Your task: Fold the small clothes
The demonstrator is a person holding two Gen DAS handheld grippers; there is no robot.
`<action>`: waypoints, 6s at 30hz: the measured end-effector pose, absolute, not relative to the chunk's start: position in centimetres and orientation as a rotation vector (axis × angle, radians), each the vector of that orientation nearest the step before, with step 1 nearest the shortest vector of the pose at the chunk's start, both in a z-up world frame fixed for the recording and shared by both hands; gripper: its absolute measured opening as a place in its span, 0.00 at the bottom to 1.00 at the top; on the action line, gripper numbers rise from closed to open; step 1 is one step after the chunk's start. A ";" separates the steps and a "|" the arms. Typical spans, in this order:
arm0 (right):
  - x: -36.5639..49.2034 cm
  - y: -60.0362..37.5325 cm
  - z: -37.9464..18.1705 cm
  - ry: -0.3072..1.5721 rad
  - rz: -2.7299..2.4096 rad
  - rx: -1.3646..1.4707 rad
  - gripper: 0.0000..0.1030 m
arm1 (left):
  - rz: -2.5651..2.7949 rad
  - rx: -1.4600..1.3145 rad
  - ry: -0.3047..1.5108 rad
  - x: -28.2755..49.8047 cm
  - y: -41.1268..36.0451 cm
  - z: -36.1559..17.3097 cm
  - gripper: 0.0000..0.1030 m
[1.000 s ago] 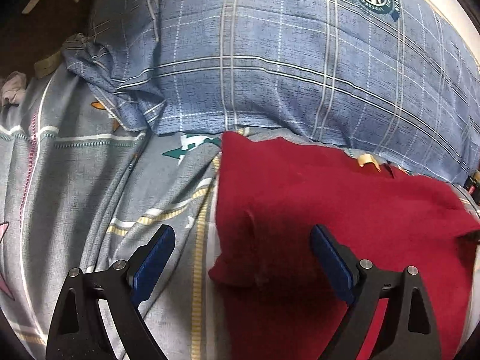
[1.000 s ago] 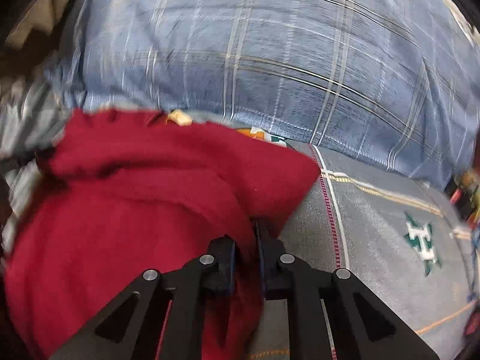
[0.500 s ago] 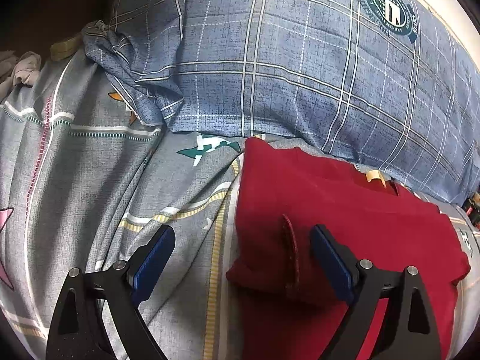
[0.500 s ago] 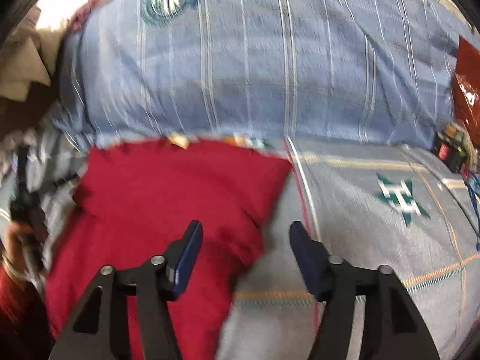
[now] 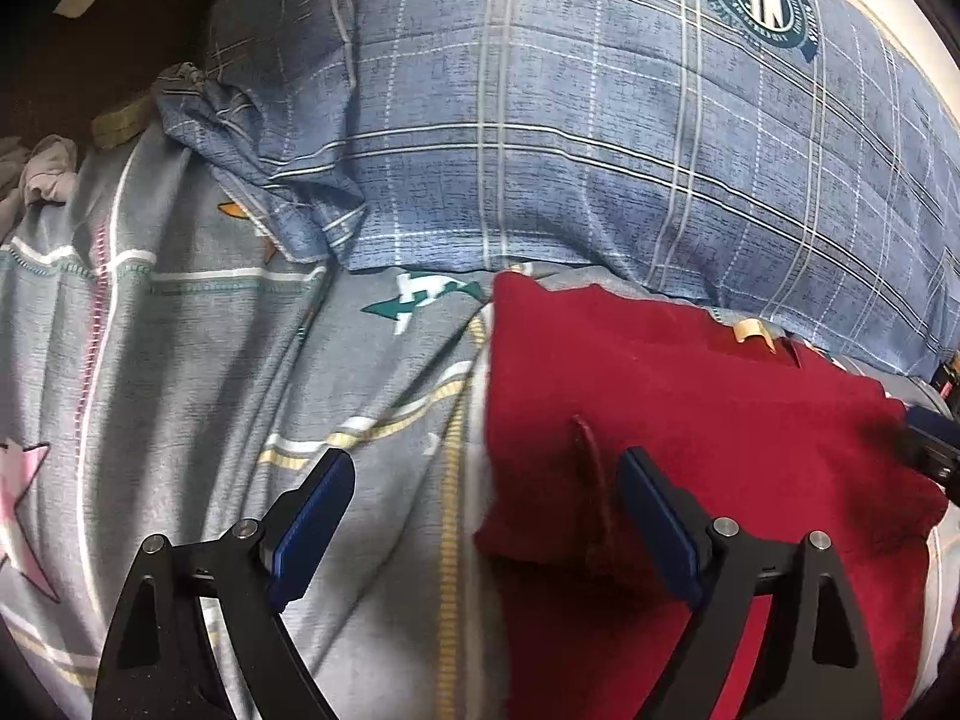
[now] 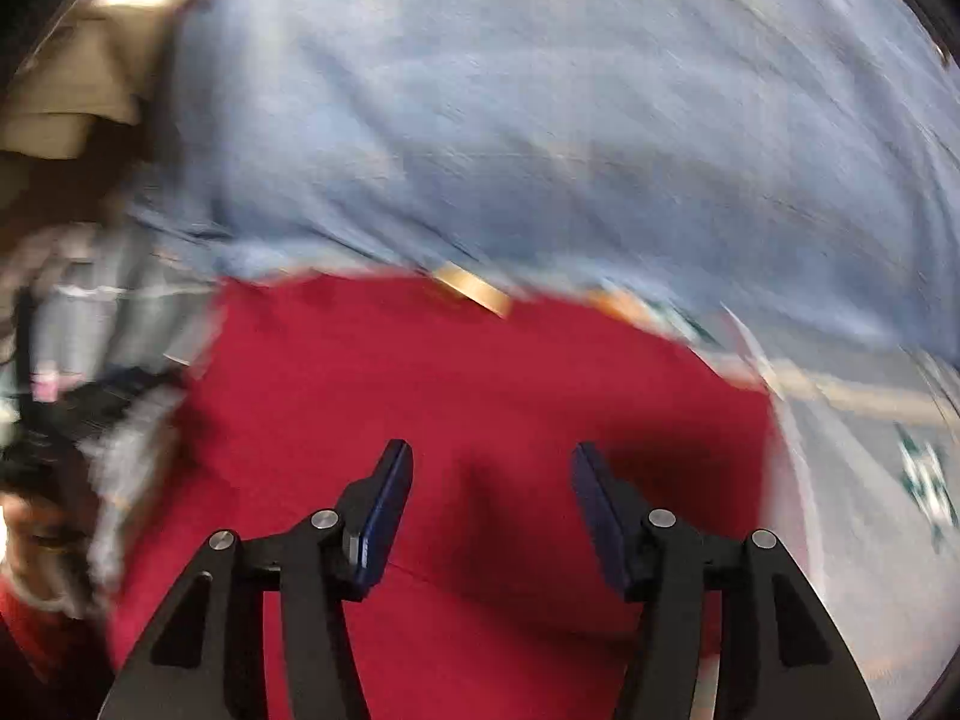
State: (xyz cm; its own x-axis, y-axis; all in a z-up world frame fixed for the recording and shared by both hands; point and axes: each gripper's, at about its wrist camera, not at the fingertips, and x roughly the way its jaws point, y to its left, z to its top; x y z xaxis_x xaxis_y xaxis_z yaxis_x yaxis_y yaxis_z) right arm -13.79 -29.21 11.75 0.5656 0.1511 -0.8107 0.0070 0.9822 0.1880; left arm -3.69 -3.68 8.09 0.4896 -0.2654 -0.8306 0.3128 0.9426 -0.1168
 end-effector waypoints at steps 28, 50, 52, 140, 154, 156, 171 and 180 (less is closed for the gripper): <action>-3.7 -17.3 9.3 0.914 0.401 0.007 0.00 | -0.270 -0.061 1.033 -1.7 -0.7 7.9 0.86; -7.6 -20.6 7.6 0.979 0.287 0.048 0.51 | -0.304 -0.057 1.017 -2.6 -1.0 8.5 0.86; -6.7 -19.4 7.3 0.975 0.322 -0.004 0.59 | -0.306 -0.046 1.027 -2.4 -1.2 8.3 0.86; -27.6 -34.0 10.1 0.902 -0.190 0.346 0.82 | -0.375 0.051 1.021 -14.2 -2.0 9.8 0.87; -24.9 -35.2 9.0 0.894 -0.183 0.468 0.82 | -0.357 -0.049 1.063 -10.7 -1.9 8.1 0.87; -24.8 -34.9 9.2 0.889 -0.171 0.458 0.82 | -0.354 -0.053 1.078 -10.5 -1.9 7.8 0.87; -24.9 -36.3 8.8 0.932 -0.215 0.535 0.82 | -0.364 -0.094 1.053 -7.5 -1.7 10.2 0.85; -24.2 -37.3 8.5 0.947 -0.229 0.543 0.82 | -0.433 0.007 1.120 -3.3 -6.1 8.1 0.56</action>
